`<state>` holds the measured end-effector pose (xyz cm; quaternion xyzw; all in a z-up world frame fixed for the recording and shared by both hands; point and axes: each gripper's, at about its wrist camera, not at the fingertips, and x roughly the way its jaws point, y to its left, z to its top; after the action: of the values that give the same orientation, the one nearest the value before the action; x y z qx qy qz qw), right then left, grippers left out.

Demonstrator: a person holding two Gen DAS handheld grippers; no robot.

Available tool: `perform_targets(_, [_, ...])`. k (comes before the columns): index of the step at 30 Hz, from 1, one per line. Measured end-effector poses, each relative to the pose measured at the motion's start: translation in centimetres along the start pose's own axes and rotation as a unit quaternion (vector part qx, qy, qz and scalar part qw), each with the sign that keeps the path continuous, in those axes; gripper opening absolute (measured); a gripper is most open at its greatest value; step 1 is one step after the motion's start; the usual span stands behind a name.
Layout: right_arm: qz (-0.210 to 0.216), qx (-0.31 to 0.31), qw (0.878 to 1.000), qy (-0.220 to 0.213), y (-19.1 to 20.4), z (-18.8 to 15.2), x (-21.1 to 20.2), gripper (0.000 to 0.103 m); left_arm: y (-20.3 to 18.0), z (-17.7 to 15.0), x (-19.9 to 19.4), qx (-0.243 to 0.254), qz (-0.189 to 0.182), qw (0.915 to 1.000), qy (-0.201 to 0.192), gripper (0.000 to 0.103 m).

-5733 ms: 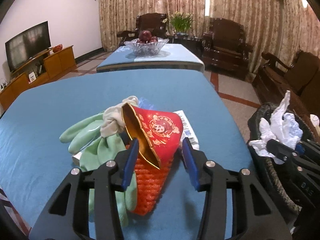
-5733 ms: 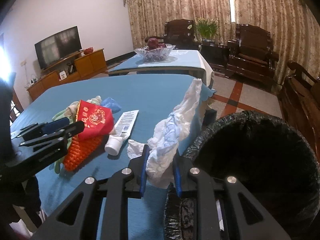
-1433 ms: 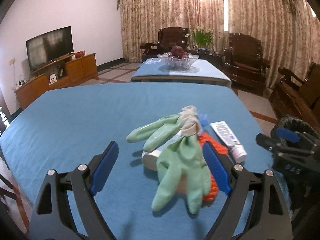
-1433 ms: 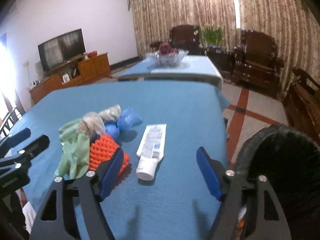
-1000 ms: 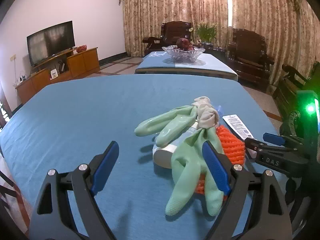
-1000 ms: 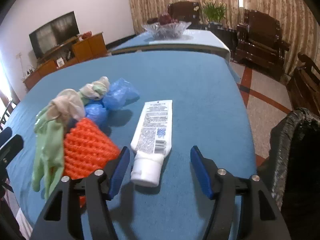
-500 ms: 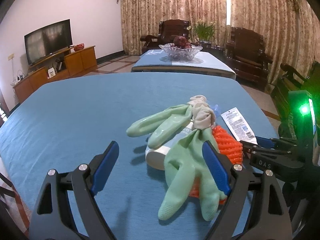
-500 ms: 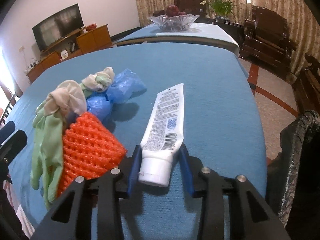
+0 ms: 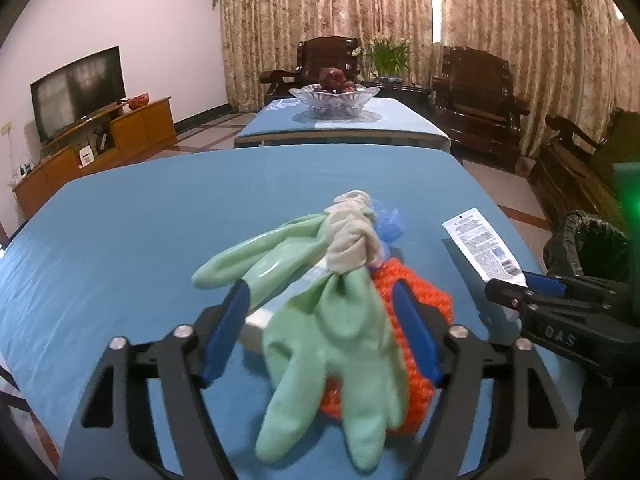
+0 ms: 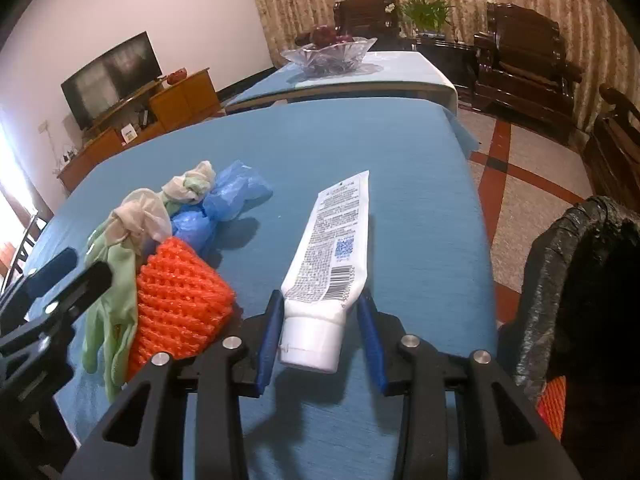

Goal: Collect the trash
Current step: 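Grasp the white tube with the right tool while the left tool grasps the green gloves, then carry the tube and gloves over the bin and open both tools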

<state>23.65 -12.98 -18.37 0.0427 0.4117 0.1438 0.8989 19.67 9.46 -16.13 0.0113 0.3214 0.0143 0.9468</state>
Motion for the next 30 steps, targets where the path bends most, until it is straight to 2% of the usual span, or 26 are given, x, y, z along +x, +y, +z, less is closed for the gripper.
perform_targets(5, [0.003, 0.005, 1.000, -0.004, -0.7, 0.4, -0.2, 0.037, -0.9, 0.7, 1.9, 0.010, -0.003, 0.9999, 0.009, 0.055])
perform_targets(11, [0.005, 0.006, 1.000, -0.004, -0.9, 0.3, -0.2, 0.037, -2.0, 1.1, 2.8, 0.018, 0.001, 0.9998, 0.012, 0.051])
perform_targets(16, [0.007, 0.007, 1.000, -0.009, -1.0, 0.3, -0.5, 0.037, -2.3, 1.1, 3.2, 0.020, -0.001, 0.9996, 0.019, 0.029])
perform_targets(21, [0.010, 0.010, 1.000, -0.017, -1.3, 0.3, -1.3, 0.037, -2.3, 1.3, 1.8, 0.015, -0.002, 0.9999, 0.006, 0.028])
perform_targets(30, [0.028, 0.004, 0.999, -0.045, -0.9, 1.1, -4.1, 0.037, -0.8, 2.5, -3.4, -0.008, -0.013, 0.9992, -0.037, 0.027])
